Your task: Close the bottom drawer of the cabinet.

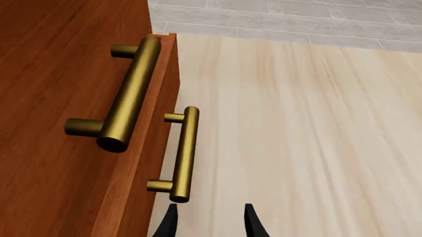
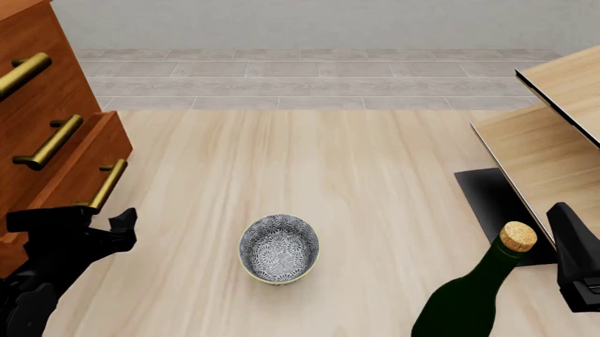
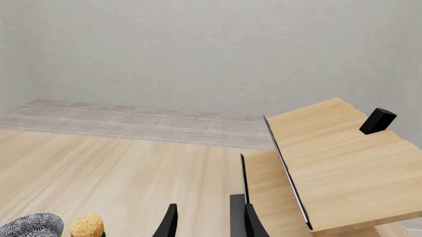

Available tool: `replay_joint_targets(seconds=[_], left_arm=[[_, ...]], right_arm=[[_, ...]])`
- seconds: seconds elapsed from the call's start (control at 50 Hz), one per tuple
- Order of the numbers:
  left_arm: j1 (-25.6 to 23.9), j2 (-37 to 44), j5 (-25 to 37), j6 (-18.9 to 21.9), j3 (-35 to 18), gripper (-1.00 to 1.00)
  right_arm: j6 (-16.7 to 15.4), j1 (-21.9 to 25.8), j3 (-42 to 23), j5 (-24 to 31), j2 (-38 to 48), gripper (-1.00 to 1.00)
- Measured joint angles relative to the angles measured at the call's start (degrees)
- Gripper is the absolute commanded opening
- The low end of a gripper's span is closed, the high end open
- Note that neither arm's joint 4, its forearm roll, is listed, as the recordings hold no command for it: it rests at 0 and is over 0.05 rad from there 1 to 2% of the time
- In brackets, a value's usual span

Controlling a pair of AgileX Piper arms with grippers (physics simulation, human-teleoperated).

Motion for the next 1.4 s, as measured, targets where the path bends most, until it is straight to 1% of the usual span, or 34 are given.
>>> replay_joint_targets(seconds=[0.8,1.4], left_arm=[[3.4,1.5,0.1,2.1,-1.2,1.00],[5.7,1.4,0.1,2.4,-1.8,1.00]], right_arm=[[-0.3,0.1,0.1,-0.2,0.0,1.00],[-0.6,0.1,0.1,-0.4,0.0,1.00]])
